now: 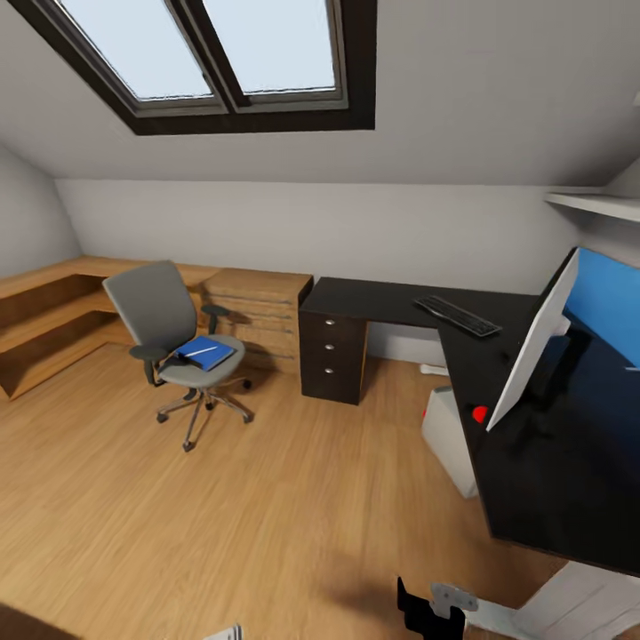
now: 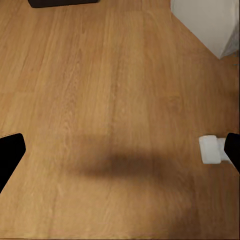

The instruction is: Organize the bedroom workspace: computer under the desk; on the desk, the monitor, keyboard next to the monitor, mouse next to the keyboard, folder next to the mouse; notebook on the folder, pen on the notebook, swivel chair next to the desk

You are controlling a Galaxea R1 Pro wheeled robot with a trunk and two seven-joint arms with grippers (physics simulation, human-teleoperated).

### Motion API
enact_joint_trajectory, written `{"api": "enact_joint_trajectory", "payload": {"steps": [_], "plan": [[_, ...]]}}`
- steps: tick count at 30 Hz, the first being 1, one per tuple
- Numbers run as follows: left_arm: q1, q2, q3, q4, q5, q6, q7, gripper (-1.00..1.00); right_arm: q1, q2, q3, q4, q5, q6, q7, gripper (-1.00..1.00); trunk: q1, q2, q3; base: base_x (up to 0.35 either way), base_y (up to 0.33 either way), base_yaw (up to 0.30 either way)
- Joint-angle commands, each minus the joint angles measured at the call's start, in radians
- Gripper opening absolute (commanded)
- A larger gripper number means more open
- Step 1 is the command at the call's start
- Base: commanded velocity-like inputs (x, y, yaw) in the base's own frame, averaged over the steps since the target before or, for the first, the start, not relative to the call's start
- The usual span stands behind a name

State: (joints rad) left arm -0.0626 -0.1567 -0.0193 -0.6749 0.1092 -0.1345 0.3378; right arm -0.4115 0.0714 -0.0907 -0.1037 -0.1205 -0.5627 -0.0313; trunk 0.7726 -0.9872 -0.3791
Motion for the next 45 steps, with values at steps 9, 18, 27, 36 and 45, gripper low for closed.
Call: {"api": "enact_joint_trajectory", "payload": {"steps": [9, 18, 27, 36, 45], "plan": [[0.000, 0.000, -0.002, 0.000, 0.010, -0.005, 0.003, 1.00, -0.001, 0.001, -0.007, 0.001, 0.001, -0.003, 0.002, 1.00, -0.001, -0.001, -0.001, -0.337, -0.021, -0.298], [0.000, -0.002, -0.006, -0.003, 0.010, -0.009, 0.003, 1.00, -0.001, 0.001, -0.006, 0.001, 0.001, -0.003, 0.004, 1.00, -0.004, 0.006, -0.001, -0.168, -0.173, -0.248], [0.000, -0.004, -0.044, -0.003, -0.005, -0.041, 0.010, 1.00, -0.001, 0.001, -0.007, 0.001, 0.000, -0.001, 0.006, 1.00, -0.039, 0.069, 0.022, -0.008, -0.016, -0.052], [0.000, -0.004, -0.049, -0.002, -0.006, -0.044, 0.012, 1.00, -0.001, -0.001, -0.008, 0.002, 0.002, -0.001, 0.004, 1.00, -0.073, 0.132, 0.050, 0.000, 0.000, -0.002], [0.000, -0.002, -0.044, -0.007, -0.005, -0.046, 0.025, 1.00, -0.001, 0.000, -0.008, 0.002, 0.000, -0.003, 0.005, 1.00, -0.108, 0.195, 0.078, 0.000, 0.000, 0.000]]}}
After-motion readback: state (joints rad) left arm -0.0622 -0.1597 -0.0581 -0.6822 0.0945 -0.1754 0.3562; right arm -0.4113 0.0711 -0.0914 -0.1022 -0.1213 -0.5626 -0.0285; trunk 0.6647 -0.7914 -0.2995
